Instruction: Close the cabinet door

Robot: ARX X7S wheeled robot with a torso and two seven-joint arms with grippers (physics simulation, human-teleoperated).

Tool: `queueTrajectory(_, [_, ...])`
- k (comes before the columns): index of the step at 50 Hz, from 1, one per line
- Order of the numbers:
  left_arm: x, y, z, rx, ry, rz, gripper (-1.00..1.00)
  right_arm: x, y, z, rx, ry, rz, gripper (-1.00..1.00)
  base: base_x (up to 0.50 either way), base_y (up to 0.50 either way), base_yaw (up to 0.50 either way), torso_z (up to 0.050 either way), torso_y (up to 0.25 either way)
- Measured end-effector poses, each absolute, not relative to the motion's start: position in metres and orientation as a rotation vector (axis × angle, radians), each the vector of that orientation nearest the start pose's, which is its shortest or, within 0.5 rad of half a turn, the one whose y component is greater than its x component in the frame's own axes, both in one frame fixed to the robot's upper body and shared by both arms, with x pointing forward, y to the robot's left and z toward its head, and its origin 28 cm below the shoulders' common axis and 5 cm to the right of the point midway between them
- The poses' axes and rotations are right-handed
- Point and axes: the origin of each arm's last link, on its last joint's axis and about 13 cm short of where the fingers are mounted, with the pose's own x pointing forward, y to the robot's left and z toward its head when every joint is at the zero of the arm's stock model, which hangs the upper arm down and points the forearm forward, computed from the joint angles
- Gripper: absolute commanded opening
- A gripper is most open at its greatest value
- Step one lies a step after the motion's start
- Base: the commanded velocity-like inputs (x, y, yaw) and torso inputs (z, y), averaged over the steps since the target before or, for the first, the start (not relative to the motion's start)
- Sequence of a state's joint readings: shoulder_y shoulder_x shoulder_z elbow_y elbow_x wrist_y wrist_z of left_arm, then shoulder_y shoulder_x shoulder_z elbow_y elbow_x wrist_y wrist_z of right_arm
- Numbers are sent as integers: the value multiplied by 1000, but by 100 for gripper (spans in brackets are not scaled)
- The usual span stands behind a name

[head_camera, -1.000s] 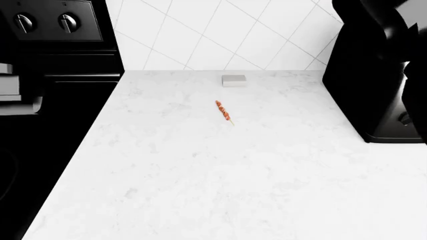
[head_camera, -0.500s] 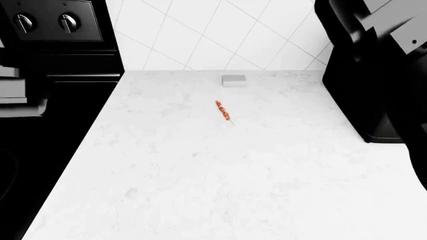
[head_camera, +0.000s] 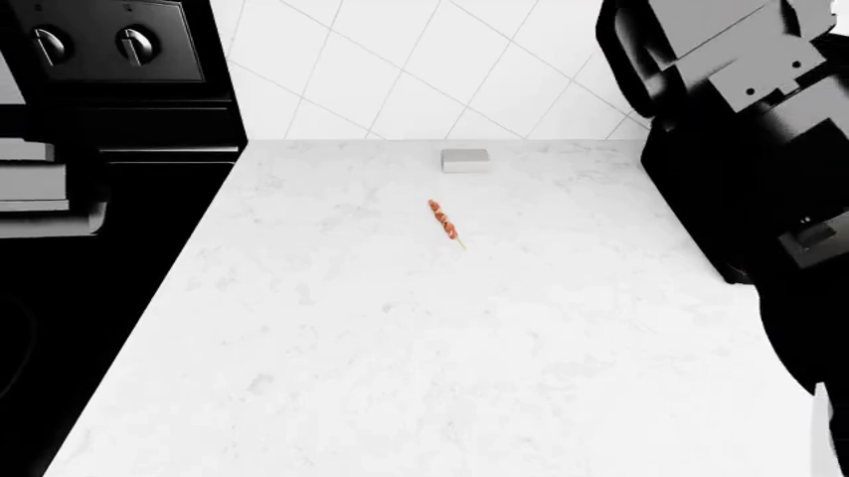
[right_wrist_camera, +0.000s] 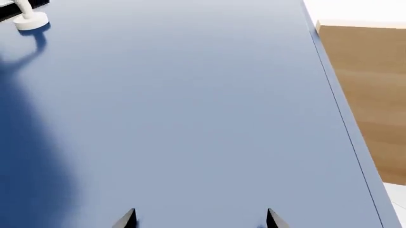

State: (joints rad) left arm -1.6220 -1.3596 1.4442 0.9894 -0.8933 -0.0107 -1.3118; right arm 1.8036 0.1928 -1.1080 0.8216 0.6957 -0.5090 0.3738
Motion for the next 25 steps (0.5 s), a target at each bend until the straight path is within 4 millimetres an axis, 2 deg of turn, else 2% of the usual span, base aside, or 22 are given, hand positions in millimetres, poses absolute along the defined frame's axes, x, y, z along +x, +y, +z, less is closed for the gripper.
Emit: queueTrajectory(25, [155,244,286,184,-805,133,100,397,-47,425,-188,-1242,162,100,5,2,0,0,0])
